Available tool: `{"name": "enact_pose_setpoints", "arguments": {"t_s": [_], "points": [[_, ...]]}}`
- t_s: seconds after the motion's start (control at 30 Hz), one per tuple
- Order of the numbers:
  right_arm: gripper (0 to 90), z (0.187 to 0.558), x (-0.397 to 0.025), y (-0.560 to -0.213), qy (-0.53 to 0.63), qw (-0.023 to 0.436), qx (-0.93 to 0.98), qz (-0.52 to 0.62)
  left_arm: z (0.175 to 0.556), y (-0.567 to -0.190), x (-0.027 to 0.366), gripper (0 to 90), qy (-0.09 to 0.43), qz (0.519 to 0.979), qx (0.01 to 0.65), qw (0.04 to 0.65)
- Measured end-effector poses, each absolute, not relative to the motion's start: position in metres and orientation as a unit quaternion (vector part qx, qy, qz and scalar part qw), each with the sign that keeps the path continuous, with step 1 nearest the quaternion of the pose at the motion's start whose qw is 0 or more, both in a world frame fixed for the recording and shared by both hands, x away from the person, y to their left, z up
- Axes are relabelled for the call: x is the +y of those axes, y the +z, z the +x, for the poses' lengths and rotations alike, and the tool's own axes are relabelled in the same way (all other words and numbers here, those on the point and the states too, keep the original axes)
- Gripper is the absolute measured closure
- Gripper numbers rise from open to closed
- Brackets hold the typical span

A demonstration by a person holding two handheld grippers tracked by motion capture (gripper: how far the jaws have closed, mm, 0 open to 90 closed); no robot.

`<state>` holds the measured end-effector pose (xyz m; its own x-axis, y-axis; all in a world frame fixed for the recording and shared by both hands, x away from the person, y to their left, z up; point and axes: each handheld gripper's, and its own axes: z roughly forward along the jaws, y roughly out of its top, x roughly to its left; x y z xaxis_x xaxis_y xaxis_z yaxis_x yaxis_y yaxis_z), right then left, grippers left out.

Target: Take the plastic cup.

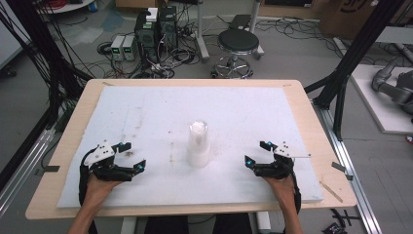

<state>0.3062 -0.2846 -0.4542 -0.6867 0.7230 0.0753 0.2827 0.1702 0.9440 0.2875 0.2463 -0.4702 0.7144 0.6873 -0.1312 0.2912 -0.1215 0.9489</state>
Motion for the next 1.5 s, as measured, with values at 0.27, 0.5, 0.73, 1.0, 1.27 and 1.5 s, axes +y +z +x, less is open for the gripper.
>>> {"name": "enact_pose_setpoints", "arguments": {"t_s": [0.27,0.5,0.73,1.0,1.27,1.5], "points": [[11.9,0.306,-0.285,-0.454,0.547,0.201,0.737,0.344,0.286,-0.47,0.246,6.8,0.179,0.726,0.332,0.574],[11.9,0.306,-0.284,-0.454,0.543,0.207,0.738,0.343,0.285,-0.47,0.246,6.8,0.181,0.725,0.331,0.576],[12.0,0.307,-0.284,-0.454,0.542,0.203,0.738,0.347,0.287,-0.47,0.247,6.7,0.172,0.723,0.335,0.579],[12.0,0.307,-0.284,-0.454,0.541,0.203,0.739,0.346,0.29,-0.46,0.255,6.7,0.171,0.707,0.337,0.598],[12.0,0.307,-0.284,-0.454,0.542,0.203,0.738,0.347,0.301,-0.392,0.253,6.8,0.175,0.695,0.284,0.637],[12.0,0.308,-0.284,-0.454,0.542,0.202,0.738,0.347,0.309,-0.345,0.24,6.8,0.175,0.71,0.241,0.638]]}}
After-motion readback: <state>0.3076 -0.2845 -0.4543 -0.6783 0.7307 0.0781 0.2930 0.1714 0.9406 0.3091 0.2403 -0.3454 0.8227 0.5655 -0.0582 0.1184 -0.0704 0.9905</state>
